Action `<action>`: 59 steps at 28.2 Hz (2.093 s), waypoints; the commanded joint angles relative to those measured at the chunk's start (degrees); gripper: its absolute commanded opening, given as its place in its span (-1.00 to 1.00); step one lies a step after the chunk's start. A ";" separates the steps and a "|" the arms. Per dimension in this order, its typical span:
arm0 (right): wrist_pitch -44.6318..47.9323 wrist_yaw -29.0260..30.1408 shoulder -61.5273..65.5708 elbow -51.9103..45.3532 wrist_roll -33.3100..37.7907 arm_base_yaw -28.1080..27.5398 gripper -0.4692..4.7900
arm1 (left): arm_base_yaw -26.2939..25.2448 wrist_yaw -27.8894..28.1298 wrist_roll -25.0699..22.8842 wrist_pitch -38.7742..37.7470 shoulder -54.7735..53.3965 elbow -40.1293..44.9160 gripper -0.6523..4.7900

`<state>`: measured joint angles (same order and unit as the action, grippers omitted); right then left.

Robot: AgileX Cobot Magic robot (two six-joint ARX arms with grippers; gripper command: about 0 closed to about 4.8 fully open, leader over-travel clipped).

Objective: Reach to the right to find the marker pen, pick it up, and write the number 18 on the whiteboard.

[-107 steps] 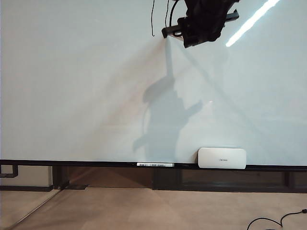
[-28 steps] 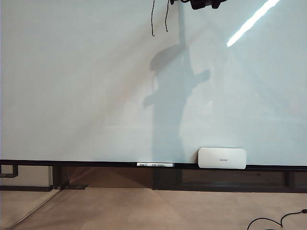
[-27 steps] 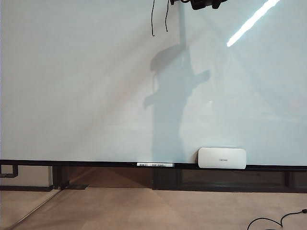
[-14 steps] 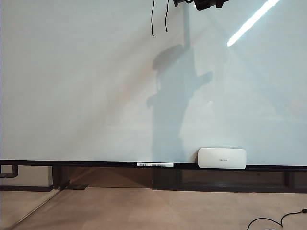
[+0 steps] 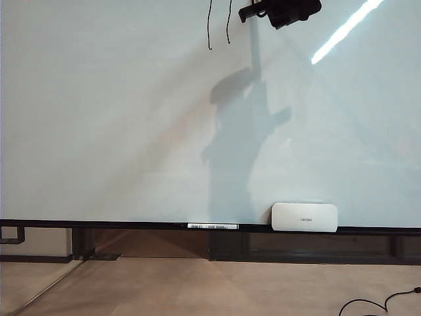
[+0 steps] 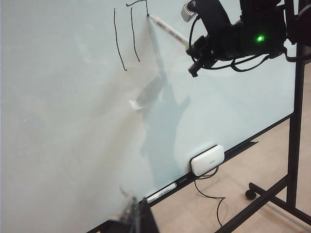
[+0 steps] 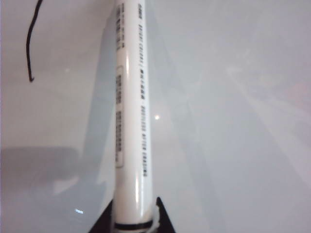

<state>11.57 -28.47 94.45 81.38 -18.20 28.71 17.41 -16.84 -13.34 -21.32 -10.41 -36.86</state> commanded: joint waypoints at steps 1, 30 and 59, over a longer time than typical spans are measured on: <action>-1.36 -0.39 -0.02 -0.02 0.76 -0.07 -0.83 | 0.07 0.13 -0.17 0.37 -0.02 -0.17 -0.78; 4.76 4.98 -3.98 -7.41 2.73 3.15 -0.83 | 0.07 0.15 -1.49 0.22 -0.02 -0.17 -0.78; 5.81 7.65 0.33 -3.85 1.46 1.57 -0.83 | 0.07 0.13 -1.46 0.70 -0.02 -0.17 -0.78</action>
<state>16.47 -20.34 95.13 77.19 -16.58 30.24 17.41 -16.69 -14.59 -21.65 -10.44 -36.86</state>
